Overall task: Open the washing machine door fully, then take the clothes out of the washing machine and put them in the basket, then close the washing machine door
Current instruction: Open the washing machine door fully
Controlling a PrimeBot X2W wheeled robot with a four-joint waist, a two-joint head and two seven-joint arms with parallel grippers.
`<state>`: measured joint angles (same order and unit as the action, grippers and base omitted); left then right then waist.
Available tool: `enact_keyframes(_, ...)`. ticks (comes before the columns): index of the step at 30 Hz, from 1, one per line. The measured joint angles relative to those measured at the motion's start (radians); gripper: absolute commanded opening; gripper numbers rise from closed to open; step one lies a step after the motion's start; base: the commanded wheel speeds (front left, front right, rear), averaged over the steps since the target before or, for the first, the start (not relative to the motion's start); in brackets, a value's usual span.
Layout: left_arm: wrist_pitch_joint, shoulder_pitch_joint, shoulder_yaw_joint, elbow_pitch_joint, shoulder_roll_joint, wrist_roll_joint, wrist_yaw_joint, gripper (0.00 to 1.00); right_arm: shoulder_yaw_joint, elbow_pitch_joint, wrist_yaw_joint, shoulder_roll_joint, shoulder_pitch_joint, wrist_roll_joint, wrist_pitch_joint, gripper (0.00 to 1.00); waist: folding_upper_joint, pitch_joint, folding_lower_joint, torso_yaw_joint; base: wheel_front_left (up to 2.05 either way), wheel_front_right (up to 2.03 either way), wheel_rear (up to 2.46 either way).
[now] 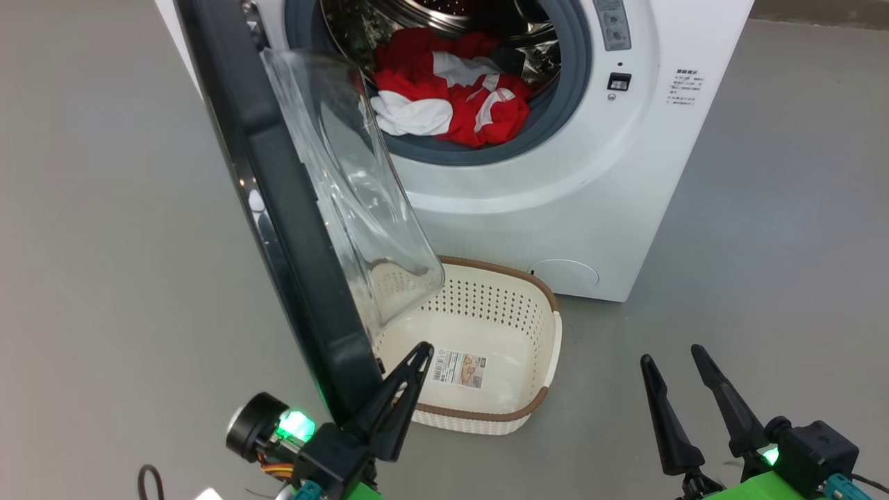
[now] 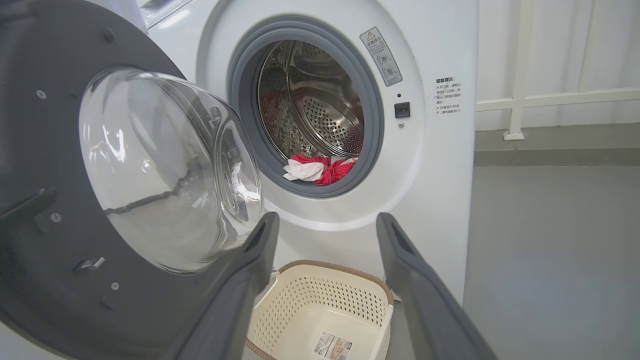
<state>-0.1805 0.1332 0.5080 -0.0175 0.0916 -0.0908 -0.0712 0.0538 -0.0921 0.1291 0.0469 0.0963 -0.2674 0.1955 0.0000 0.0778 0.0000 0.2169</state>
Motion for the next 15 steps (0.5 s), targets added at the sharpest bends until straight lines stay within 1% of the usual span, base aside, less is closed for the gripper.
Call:
enact_keyframes(6,-0.002,0.001,0.001,0.015,-0.002,-0.001,0.007,0.0,0.0,-0.003,0.0,0.0,0.0,0.0,0.0,1.0,0.0,0.001,0.0,0.008,0.0,0.0,0.0)
enact_keyframes(15,-0.004,-0.002,-0.004,0.016,0.003,-0.012,0.037,0.0,0.001,-0.003,0.0,0.0,0.0,0.0,0.0,1.0,0.0,-0.008,0.0,0.037,0.0,0.0,0.0)
